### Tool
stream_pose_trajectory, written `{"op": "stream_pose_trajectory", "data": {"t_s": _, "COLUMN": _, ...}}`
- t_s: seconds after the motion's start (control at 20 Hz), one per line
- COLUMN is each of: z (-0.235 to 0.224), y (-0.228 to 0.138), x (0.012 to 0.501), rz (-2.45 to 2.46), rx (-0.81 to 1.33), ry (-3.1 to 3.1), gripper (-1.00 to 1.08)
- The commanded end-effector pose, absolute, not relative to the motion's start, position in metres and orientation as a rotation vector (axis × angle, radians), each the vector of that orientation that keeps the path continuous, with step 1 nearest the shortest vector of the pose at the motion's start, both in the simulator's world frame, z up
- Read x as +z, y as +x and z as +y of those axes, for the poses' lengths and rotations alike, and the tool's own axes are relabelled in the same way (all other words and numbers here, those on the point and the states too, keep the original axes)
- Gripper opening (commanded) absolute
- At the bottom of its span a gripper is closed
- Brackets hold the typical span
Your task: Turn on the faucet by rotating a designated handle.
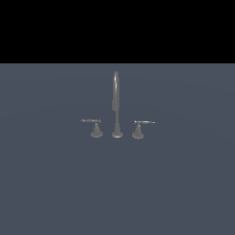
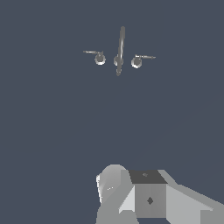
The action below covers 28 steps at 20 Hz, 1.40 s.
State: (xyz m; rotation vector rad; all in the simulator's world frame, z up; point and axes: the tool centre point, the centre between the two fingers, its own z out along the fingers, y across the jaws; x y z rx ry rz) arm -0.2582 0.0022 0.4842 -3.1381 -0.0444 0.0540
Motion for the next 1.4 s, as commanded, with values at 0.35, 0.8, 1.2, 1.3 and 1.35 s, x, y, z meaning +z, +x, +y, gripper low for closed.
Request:
{"op": "stream_pose_trajectory", "data": {"t_s": 0.35, "z": 0.008, "y": -0.256, "x": 0.478, "rz": -0.004, "rx": 0.054, "ry": -3.138, "gripper": -1.00}}
{"op": "stream_pose_trajectory", "data": {"t_s": 0.8, "z": 0.030, "y": -0.247, "x": 0.450, "rz": 0.167, "rx": 0.052, "ry": -3.134, "gripper": -1.00}}
{"op": "stream_pose_trajectory", "data": {"t_s": 1.2, "z": 0.062, "y": -0.229, "x": 0.409, "rz": 0.419, "rx": 0.048, "ry": -3.110, "gripper": -1.00}}
{"op": "stream_pose_trajectory", "data": {"t_s": 1.3, "z": 0.069, "y": -0.223, "x": 0.398, "rz": 0.485, "rx": 0.047, "ry": -3.100, "gripper": -1.00}}
{"op": "stream_pose_trajectory", "data": {"t_s": 1.35, "z": 0.073, "y": -0.220, "x": 0.393, "rz": 0.518, "rx": 0.047, "ry": -3.094, "gripper": -1.00}}
